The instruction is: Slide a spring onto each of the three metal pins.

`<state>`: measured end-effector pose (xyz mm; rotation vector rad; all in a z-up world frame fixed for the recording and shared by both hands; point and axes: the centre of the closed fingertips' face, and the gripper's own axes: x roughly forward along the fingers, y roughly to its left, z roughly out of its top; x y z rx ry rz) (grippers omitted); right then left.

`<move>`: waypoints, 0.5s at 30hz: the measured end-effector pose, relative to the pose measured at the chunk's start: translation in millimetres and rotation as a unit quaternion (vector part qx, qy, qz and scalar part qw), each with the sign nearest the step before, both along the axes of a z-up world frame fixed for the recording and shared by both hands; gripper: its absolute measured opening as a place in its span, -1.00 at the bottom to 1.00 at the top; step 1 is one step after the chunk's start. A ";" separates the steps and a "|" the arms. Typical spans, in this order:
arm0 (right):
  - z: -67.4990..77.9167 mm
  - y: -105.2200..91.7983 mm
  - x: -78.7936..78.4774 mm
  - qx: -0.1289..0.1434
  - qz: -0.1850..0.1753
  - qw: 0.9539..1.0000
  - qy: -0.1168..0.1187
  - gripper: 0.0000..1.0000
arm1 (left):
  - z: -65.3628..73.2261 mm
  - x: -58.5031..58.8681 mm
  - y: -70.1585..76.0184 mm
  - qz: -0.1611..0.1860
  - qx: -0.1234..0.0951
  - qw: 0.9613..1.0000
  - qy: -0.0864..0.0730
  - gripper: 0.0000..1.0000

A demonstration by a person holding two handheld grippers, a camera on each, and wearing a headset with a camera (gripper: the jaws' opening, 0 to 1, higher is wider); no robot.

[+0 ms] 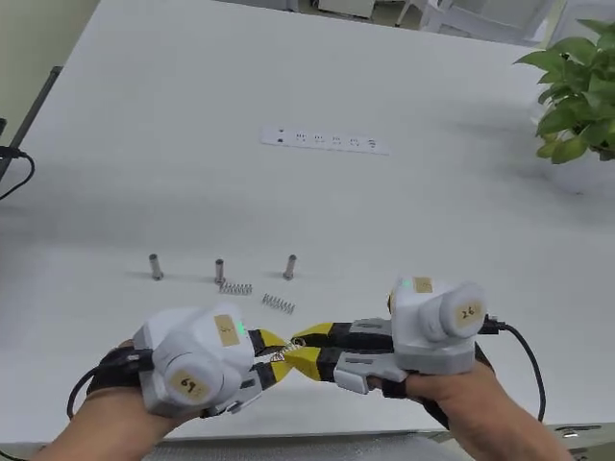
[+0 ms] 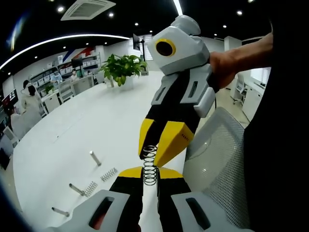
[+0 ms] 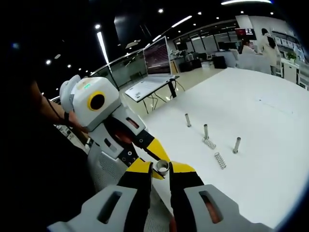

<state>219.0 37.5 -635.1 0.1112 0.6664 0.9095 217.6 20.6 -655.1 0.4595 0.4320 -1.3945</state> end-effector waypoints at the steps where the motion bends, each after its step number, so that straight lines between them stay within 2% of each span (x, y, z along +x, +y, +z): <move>1: 0.3 -0.5 -0.1 -0.003 0.002 1.000 -0.001 -0.77 | 0.3 0.1 -0.3 0.000 -0.001 1.000 0.000 -0.96; 5: -1.1 -3.8 -2.3 -0.024 0.023 0.999 -0.005 -0.76 | 1.5 -0.4 -1.5 -0.002 -0.004 1.000 0.000 -0.96; 9: -3.4 -7.5 -5.6 -0.062 0.055 0.996 -0.011 -0.70 | 3.3 -1.8 -2.7 -0.007 -0.007 1.000 0.001 -0.96; 11: -4.1 -8.7 -7.6 -0.080 0.072 0.994 -0.016 -0.67 | 4.0 -3.6 -3.6 -0.011 -0.009 1.000 0.002 -0.96; 15: -5.6 -11.5 -11.7 -0.121 0.112 0.986 -0.025 -0.62 | 3.3 -10.2 -5.8 -0.029 -0.006 1.000 0.001 -0.96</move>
